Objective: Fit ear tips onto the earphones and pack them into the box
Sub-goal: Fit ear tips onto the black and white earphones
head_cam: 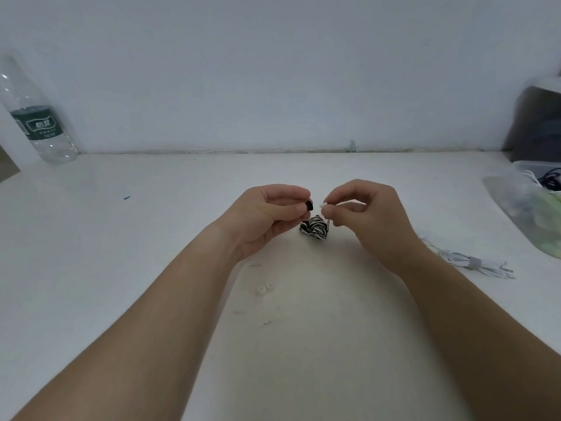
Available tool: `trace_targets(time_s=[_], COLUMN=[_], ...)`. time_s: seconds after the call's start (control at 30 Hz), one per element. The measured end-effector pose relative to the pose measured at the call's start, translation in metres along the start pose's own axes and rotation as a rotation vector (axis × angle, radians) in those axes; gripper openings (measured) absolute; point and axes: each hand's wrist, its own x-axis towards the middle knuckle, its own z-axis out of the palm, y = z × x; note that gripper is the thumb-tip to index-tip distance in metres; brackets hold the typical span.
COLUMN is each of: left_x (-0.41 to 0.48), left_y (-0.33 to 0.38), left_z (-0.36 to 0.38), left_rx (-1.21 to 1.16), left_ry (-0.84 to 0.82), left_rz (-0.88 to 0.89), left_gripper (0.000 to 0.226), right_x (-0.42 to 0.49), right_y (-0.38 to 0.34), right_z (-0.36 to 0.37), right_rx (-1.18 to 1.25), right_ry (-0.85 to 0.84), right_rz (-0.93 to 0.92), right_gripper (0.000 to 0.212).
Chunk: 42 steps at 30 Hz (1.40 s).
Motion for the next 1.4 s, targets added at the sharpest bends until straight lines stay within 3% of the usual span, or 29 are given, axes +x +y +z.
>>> trace_targets(time_s=[0.27, 1.4], left_x=[0.0013, -0.0009], left_y=[-0.0009, -0.0029], left_z=[0.0034, 0.0093], left_rx=[0.009, 0.090], left_ry=[0.019, 0.036], left_rz=[0.028, 0.102], left_gripper=[0.024, 0.019], right_x=[0.0014, 0.0048], right_y=[0.0041, 0.0008], right_z=[-0.0009, -0.0002], right_rx=[0.137, 0.142], right_ry=[-0.055, -0.071], right_rz=[0.024, -0.009], right_gripper=[0.016, 0.016])
